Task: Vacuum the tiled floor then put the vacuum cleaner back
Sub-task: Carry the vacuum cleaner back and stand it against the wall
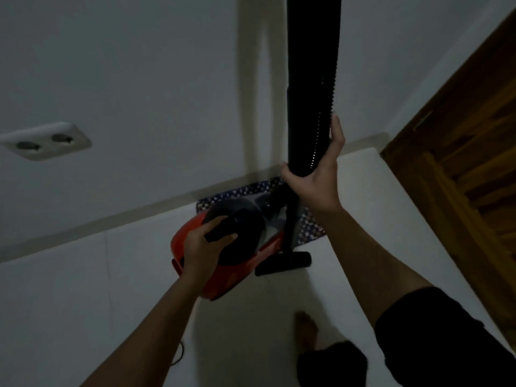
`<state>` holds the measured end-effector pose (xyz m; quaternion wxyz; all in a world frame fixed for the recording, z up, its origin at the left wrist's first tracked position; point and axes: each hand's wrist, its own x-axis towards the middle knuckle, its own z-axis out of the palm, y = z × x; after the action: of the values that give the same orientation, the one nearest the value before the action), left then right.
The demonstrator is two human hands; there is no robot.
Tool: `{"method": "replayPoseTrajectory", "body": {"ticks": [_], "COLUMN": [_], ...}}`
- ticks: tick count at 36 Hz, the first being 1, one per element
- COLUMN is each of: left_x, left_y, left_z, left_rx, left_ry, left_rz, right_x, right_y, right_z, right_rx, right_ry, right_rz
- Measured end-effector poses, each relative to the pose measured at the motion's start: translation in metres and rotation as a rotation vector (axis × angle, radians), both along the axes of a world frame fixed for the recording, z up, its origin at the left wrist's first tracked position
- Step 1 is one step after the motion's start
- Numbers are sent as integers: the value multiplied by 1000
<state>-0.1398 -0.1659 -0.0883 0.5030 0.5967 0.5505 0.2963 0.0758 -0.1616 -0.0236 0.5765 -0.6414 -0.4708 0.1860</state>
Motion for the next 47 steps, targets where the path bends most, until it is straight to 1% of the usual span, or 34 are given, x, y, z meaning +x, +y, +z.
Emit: {"method": "replayPoseTrajectory", "body": {"ticks": [2, 4, 9, 12, 15, 18, 22, 26, 31, 36, 39, 42, 47], "left_x": [13, 24, 38, 35, 29, 28, 25, 19, 20, 27, 34, 45, 54], "left_y": [16, 31, 59, 75, 91, 106, 130, 142, 147, 154, 158, 166, 185], "left_z": [-10, -26, -69, -97, -126, -152, -191, -239, -287, -312, -321, -330, -346], "left_rx": [-3, -81, -70, -75, -31, 2, 61, 123, 208, 241, 214, 182, 229], "left_ry": [-66, -149, -129, -132, -131, -126, -122, -102, -115, -109, -71, -64, -39], "left_rz": [72, 148, 166, 180, 178, 179, 130, 125, 123, 105, 133, 127, 50], "right_x": [13, 26, 54, 59, 57, 61, 66, 70, 75, 76, 71, 68, 61], "right_y": [25, 45, 78, 90, 104, 115, 122, 124, 119, 125, 135, 143, 147], "right_z": [-13, -27, -65, -82, -100, -127, -168, -209, -251, -274, -278, -284, -304], "right_rx": [4, 6, -2, 13, 84, 124, 171, 208, 166, 174, 130, 124, 169], "right_ry": [6, 19, -30, 20, 85, 80, 67, 34, 70, 123, 183, 216, 203], "right_rz": [34, 68, 156, 114, 65, 24, 64, 115, 163, 174, 177, 142, 61]}}
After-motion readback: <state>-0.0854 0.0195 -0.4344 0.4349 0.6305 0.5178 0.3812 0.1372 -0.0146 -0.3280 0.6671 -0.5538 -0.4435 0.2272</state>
